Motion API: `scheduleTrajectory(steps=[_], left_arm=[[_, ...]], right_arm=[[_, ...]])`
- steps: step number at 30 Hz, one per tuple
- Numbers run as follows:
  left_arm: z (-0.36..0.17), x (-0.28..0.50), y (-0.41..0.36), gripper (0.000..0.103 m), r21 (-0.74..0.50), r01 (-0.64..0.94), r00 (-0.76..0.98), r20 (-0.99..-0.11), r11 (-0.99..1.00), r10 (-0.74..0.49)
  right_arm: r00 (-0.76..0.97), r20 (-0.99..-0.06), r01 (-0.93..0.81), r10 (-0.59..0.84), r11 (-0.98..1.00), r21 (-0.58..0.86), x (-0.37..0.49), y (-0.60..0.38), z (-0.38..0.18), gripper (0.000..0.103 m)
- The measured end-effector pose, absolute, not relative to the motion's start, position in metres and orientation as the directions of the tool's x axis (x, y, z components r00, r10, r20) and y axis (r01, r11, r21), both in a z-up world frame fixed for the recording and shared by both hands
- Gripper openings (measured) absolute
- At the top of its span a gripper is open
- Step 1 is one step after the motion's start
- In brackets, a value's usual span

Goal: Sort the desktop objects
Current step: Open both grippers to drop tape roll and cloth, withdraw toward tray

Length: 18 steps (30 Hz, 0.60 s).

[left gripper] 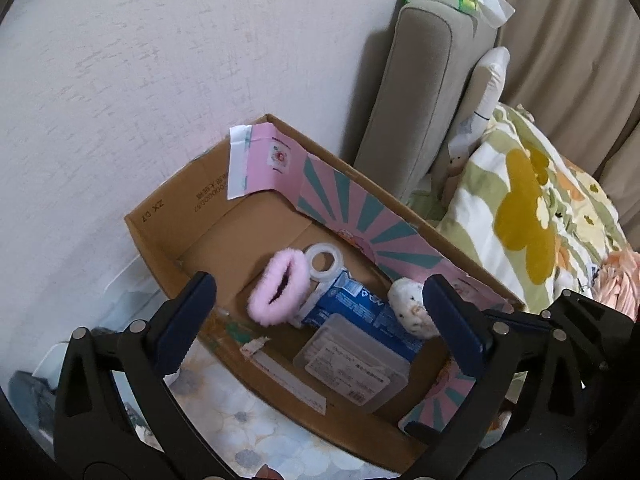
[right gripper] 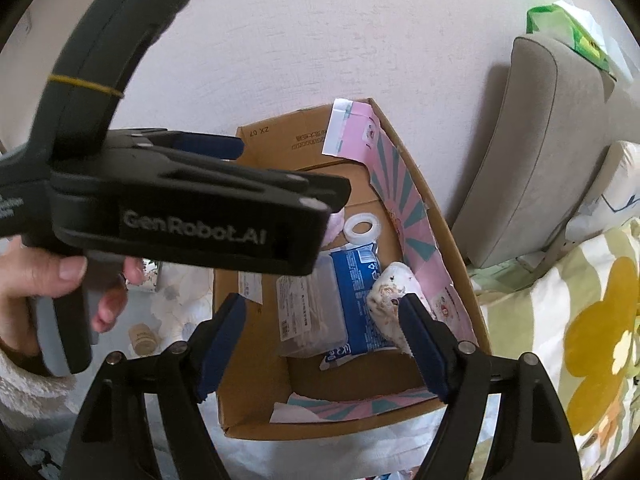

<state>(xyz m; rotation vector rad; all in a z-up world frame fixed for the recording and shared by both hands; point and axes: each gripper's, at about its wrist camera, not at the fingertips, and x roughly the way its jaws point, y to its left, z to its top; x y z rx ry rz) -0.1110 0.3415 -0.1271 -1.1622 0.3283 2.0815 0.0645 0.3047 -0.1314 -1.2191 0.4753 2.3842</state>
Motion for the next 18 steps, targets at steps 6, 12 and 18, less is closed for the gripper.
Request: scheduleTrajectory(steps=[6,12,18], left_arm=[[-0.106,-0.102,0.318,0.103,-0.104,-0.691,-0.359,-0.810,-0.716,0.464],[-0.082,-0.096,0.298,0.103,-0.021,-0.683,-0.443,-0.783,-0.730,0.437],[-0.055,-0.080,0.269,0.103,0.080,-0.656,-0.551,-0.731,-0.751,0.403]], right_arm=[[-0.519,-0.820,-0.521,0.242,-0.850,0.079,0.061,0.298,-0.125,0.075],[-0.528,-0.810,-0.522,0.255,-0.850,0.073,0.061,0.292,-0.109,0.075],[-0.535,-0.791,-0.515,0.296,-0.857,0.028,0.051,0.284,-0.085,0.075]])
